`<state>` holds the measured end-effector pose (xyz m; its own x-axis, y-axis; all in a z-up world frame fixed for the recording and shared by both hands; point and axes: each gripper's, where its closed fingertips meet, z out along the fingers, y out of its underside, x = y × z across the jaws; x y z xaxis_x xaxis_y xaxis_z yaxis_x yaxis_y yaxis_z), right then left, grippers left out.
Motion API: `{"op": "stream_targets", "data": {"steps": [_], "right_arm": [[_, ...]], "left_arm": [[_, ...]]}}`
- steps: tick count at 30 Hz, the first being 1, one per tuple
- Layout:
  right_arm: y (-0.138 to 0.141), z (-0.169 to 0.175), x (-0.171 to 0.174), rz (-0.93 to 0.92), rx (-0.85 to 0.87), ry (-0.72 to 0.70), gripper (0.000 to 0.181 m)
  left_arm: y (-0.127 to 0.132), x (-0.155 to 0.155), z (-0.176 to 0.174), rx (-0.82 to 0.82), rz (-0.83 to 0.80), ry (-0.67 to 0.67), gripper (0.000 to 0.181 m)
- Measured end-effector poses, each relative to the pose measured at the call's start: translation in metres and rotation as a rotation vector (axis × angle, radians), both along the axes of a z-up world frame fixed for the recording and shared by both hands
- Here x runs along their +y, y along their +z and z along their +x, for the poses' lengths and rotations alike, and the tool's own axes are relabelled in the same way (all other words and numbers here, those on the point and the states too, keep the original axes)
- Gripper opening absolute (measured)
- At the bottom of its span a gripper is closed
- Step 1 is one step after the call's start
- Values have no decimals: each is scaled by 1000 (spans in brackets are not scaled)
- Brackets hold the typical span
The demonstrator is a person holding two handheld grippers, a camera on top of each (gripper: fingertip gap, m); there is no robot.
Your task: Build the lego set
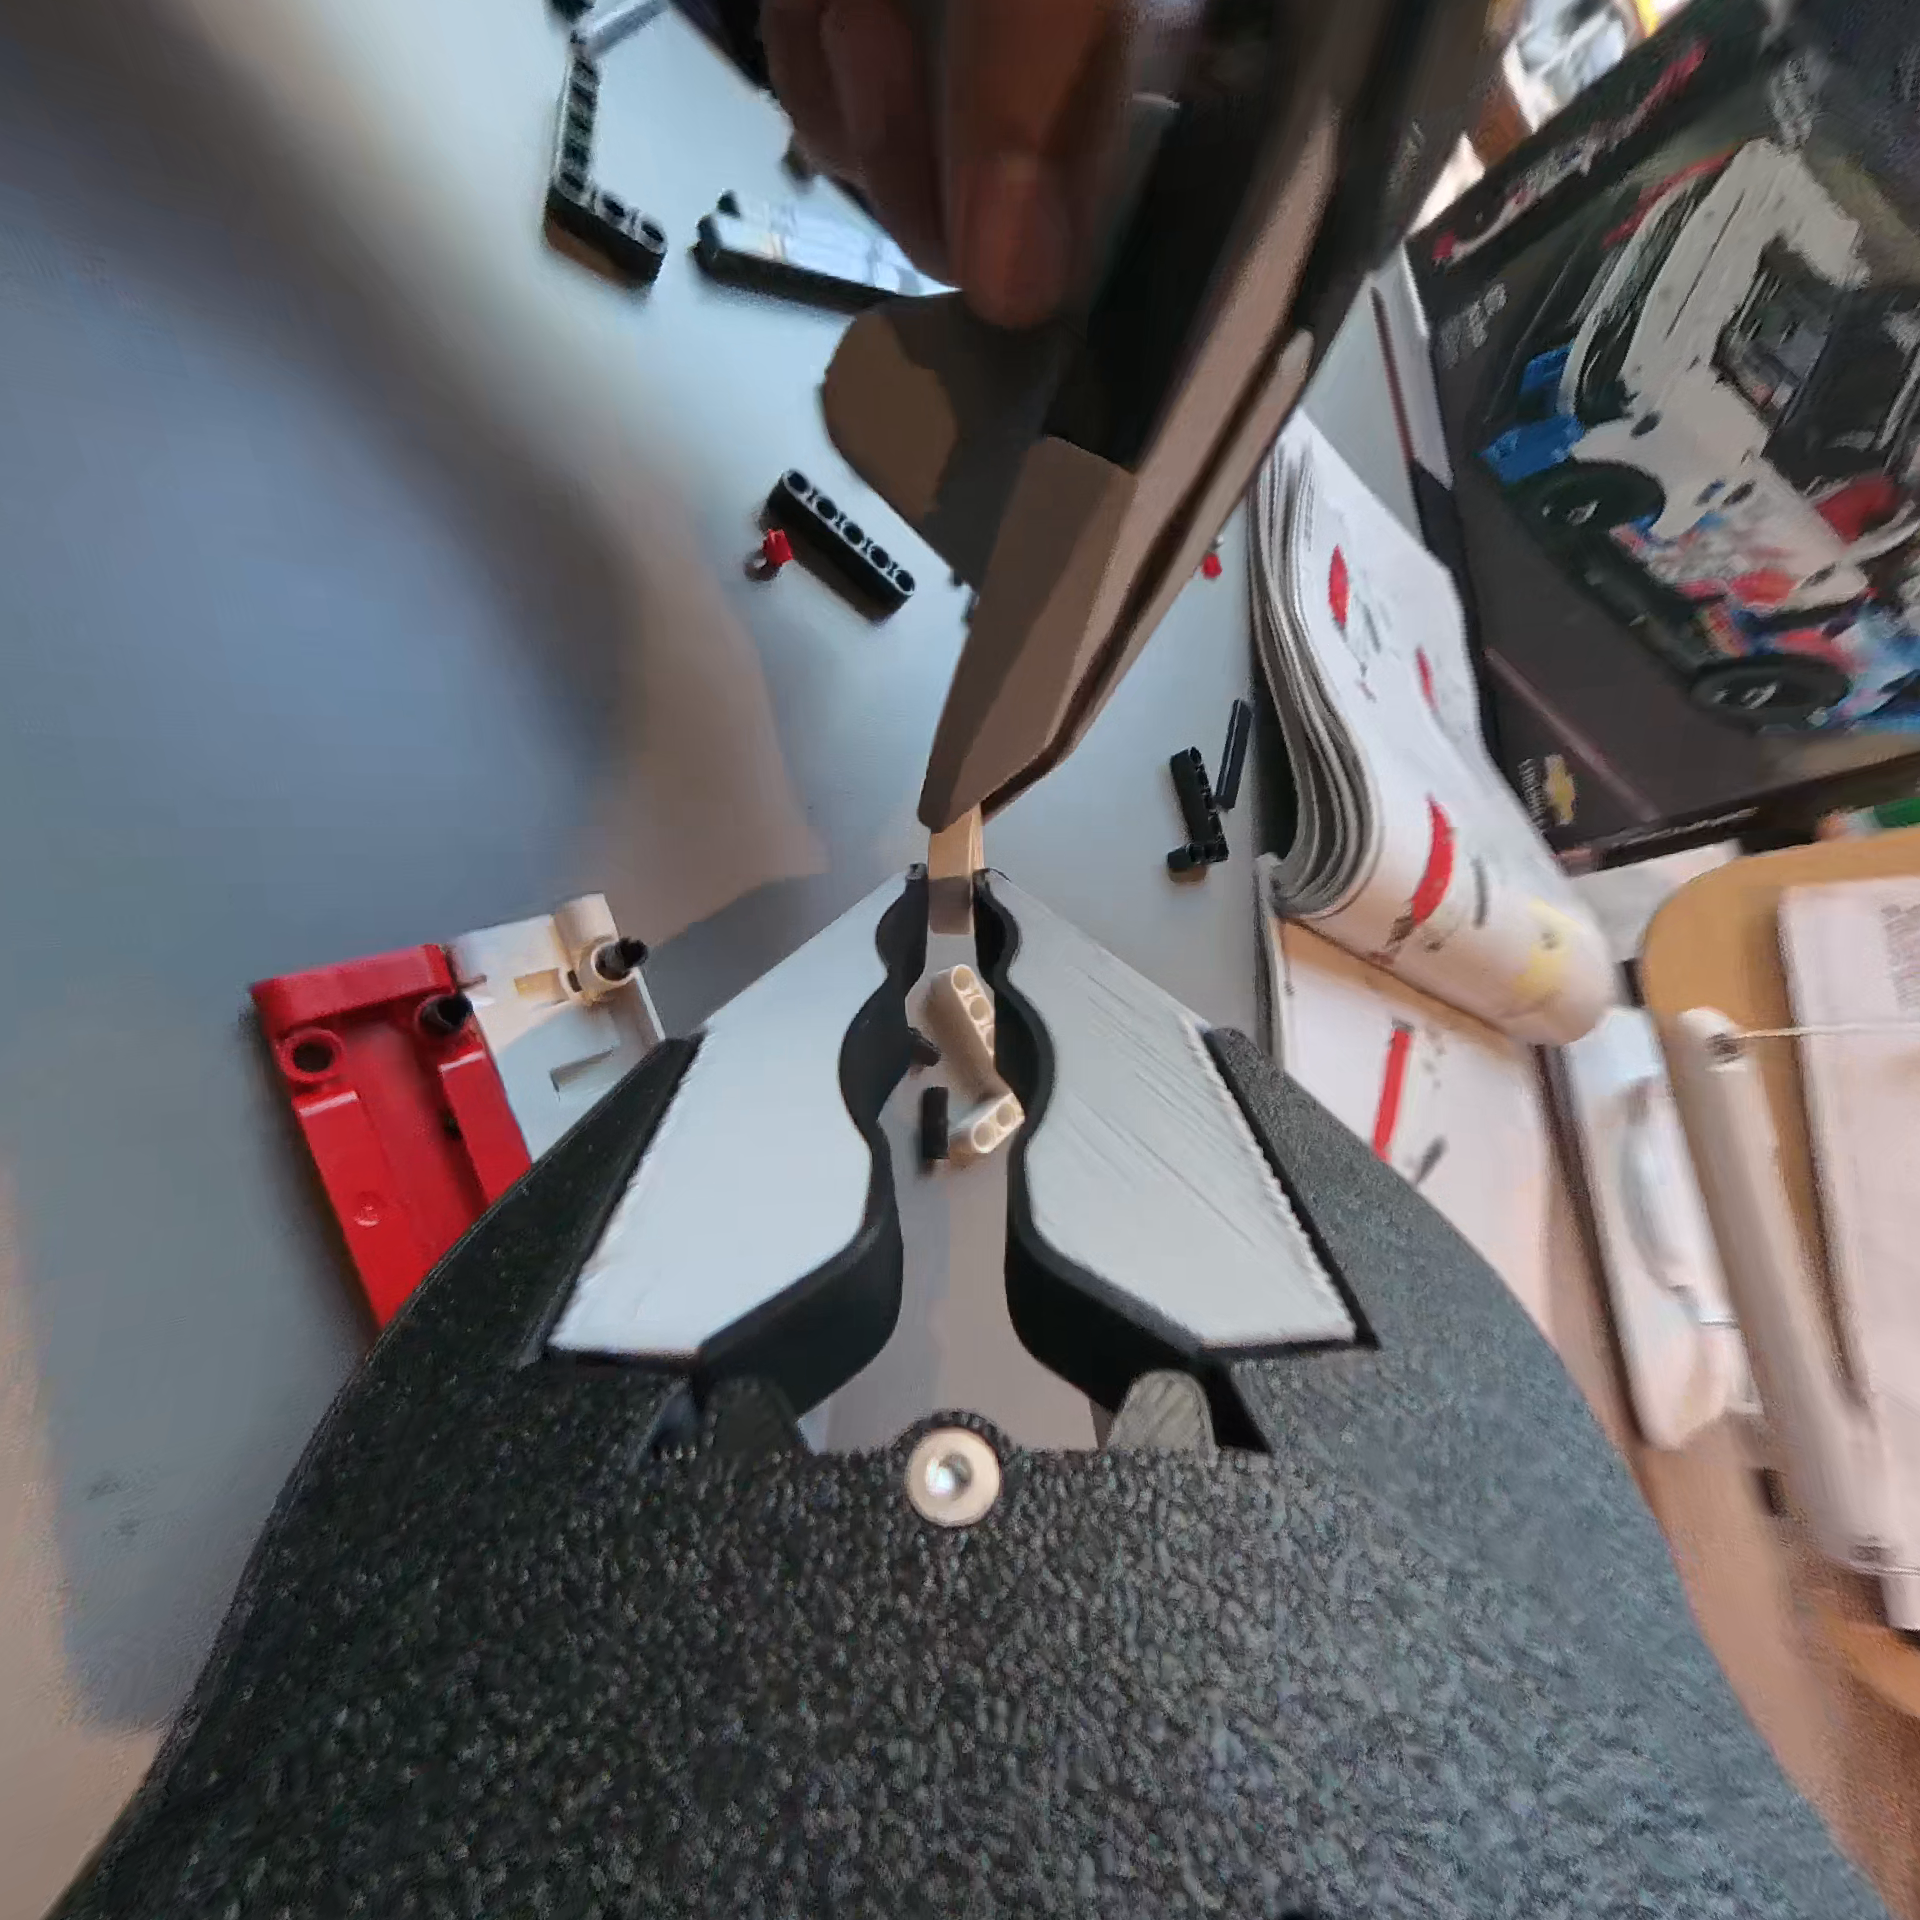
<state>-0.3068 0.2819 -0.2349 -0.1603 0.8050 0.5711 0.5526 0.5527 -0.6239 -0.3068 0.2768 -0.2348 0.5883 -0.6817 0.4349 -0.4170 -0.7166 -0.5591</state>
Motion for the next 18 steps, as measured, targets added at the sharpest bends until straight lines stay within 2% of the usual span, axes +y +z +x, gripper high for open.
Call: {"op": "stream_targets", "data": {"steps": [4, 6, 10, 12, 15, 18], "right_arm": [[1, 3, 4, -375, 32, -72, 8], [5, 3, 9, -546, 55, -122, 8], [19, -3, 11, -834, 133, -159, 8], [29, -6, 10, -985, 189, -165, 8], [42, -6, 11, -1227, 258, -153, 8], [46, -6, 7, -1377, 269, -134, 8]], "left_arm": [[-3, 9, -15, 204, 252, -32, 22], [2, 16, -20, 323, 434, -54, 23], [15, 25, -18, 452, 724, -80, 27], [21, 27, -19, 464, 797, -51, 34], [31, 22, -13, 373, 836, -29, 40], [43, 20, -7, 372, 916, -45, 36]]}}
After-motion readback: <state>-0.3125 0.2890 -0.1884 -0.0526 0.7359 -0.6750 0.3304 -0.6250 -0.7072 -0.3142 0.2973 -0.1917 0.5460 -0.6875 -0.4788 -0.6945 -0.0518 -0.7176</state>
